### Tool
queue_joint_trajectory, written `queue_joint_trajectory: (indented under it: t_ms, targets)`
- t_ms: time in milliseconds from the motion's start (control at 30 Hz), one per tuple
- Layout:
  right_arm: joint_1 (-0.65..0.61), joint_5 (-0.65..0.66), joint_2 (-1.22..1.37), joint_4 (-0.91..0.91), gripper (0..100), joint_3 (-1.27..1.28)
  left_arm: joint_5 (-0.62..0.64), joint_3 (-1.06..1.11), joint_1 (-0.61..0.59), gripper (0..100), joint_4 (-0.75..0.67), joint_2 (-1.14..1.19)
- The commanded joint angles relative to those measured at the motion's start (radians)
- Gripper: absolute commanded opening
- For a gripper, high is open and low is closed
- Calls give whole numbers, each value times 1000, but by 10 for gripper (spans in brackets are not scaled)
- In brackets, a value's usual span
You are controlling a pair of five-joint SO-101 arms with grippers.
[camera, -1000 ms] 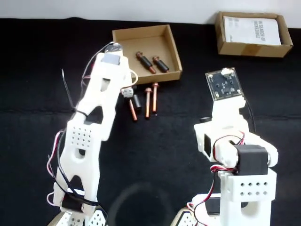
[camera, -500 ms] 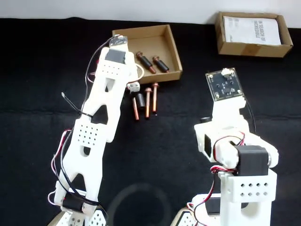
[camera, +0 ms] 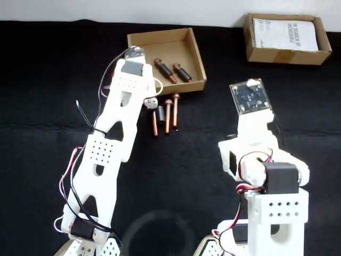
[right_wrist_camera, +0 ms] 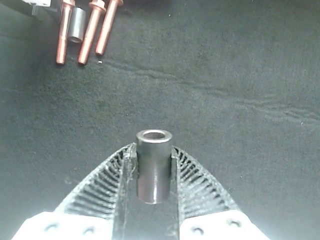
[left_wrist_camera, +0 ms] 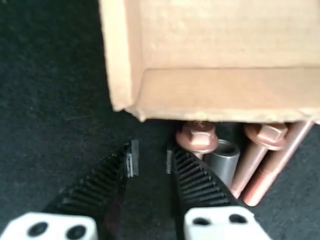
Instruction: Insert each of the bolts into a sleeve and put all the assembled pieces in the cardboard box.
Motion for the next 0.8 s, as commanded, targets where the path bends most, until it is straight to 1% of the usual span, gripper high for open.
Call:
queue_joint_trajectory:
  t_ms: [0,167,300,433,767]
  targets:
    - [12,14,-22,-16,8,-4,35,-31,19,114,-17,4]
    - [10,15,-15,-28,8,-1,44,-36,44,114,-11,-15]
    - [10,41,-15,-28,8,-1,44,-71,74,114,71,-85]
    - [10,48,-15,-28,8,-1,44,-62,94,115,72,-114]
    - [10,48,-13,-30,8,-1,46,-61,94,115,54,-113]
